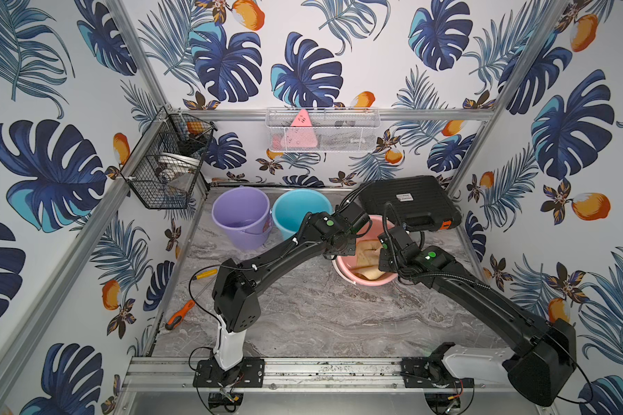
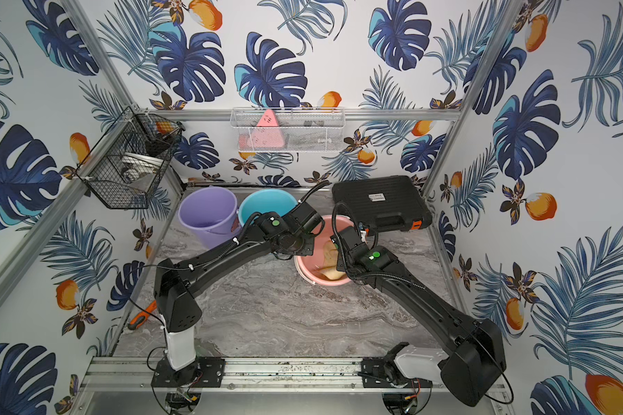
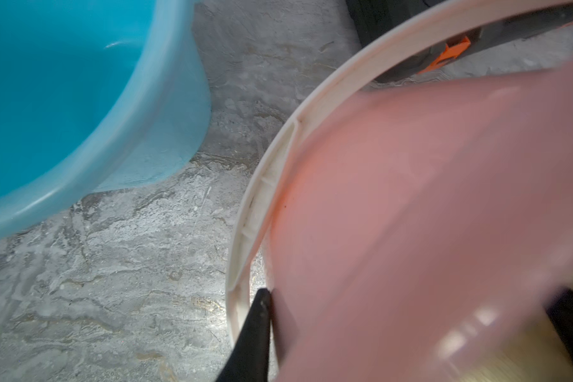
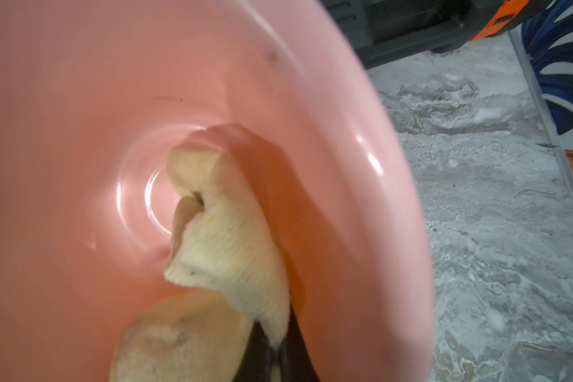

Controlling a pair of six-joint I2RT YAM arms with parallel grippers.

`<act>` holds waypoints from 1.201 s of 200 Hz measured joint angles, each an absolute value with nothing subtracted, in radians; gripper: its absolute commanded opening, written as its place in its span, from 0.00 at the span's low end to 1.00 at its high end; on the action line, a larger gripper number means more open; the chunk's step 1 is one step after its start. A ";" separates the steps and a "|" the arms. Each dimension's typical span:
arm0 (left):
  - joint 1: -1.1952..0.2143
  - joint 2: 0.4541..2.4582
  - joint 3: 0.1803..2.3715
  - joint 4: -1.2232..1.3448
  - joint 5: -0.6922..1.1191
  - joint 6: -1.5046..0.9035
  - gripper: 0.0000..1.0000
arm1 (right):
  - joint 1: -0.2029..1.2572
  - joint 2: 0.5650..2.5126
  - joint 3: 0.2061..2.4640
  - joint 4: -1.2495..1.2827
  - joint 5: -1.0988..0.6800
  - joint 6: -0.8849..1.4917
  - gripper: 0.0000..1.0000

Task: Wipe the inside of the bucket with a cloth
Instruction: Wipe the dirt from the inside of the bucket.

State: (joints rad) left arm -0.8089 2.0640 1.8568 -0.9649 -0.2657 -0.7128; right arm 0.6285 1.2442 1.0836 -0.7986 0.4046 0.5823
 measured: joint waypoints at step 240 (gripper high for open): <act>-0.857 2.046 1.877 -0.824 -0.245 -0.732 0.00 | 0.395 1.288 1.232 -0.671 0.343 0.452 0.00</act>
State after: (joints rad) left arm -0.8566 2.0457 1.8771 -0.8242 -0.2455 -0.7322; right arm 0.3954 1.2877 1.2324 -0.6712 0.3431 0.4522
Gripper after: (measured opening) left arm 0.159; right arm 0.063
